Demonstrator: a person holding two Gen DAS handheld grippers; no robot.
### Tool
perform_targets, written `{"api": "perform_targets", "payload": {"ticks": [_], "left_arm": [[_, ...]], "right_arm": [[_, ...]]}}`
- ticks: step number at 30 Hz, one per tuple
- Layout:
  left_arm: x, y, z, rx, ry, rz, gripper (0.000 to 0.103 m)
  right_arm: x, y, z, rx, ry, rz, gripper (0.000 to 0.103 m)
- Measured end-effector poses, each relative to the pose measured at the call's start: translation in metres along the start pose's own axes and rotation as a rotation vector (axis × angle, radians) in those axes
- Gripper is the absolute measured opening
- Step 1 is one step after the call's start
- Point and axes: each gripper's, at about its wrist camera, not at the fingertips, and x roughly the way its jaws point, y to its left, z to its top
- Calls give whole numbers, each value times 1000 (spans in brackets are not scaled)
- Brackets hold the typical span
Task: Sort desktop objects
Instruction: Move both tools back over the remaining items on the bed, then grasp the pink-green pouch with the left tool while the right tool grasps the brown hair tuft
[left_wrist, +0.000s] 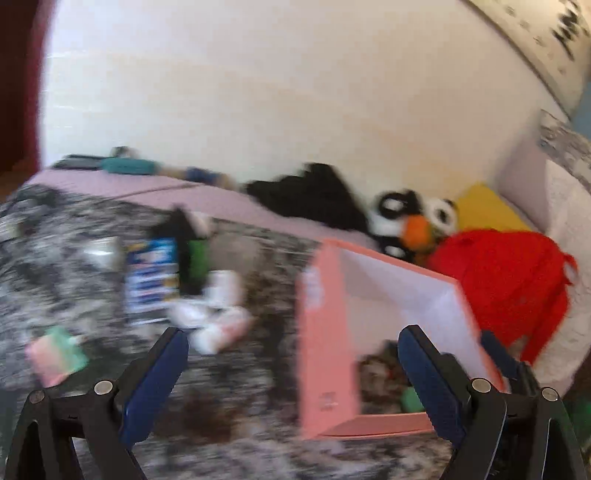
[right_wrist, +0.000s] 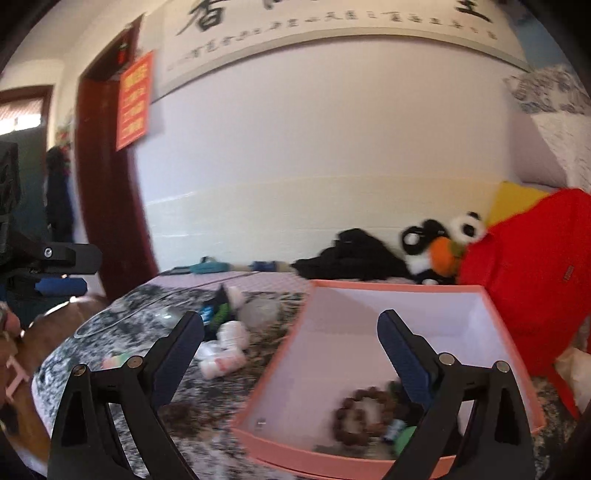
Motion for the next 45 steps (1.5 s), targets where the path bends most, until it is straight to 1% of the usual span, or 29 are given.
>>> {"api": "perform_targets", "payload": {"ticks": [5, 8, 10, 12, 16, 18, 22, 24, 29, 32, 35, 42, 45], "left_arm": [[-23, 74, -1, -98, 8, 128, 95], [-28, 113, -8, -132, 25, 208, 95], [-26, 134, -14, -143, 46, 256, 95], [-21, 158, -22, -155, 75, 322, 95], [-8, 190, -37, -165, 123, 415, 95], [2, 206, -45, -187, 151, 422, 95], [18, 225, -54, -229, 178, 400, 95], [28, 231, -55, -242, 188, 379, 95], [64, 248, -59, -287, 233, 374, 95], [89, 260, -64, -322, 278, 381, 95], [108, 266, -67, -351, 296, 378, 95], [140, 270, -74, -372, 311, 379, 95], [154, 272, -77, -361, 312, 408, 95]], "right_arm": [[17, 61, -7, -80, 21, 76, 97], [31, 97, -17, -132, 47, 112, 98], [42, 118, -25, -170, 69, 131, 98], [54, 140, -34, -213, 95, 146, 98], [77, 165, -51, -261, 157, 167, 98], [89, 174, -60, -275, 195, 177, 98], [112, 189, -78, -301, 277, 192, 98], [126, 193, -90, -310, 329, 194, 98], [155, 190, -112, -323, 434, 190, 98], [166, 181, -117, -300, 476, 193, 98], [174, 172, -120, -276, 508, 193, 98], [192, 163, -132, -260, 582, 213, 96], [198, 165, -141, -282, 611, 217, 96]]}}
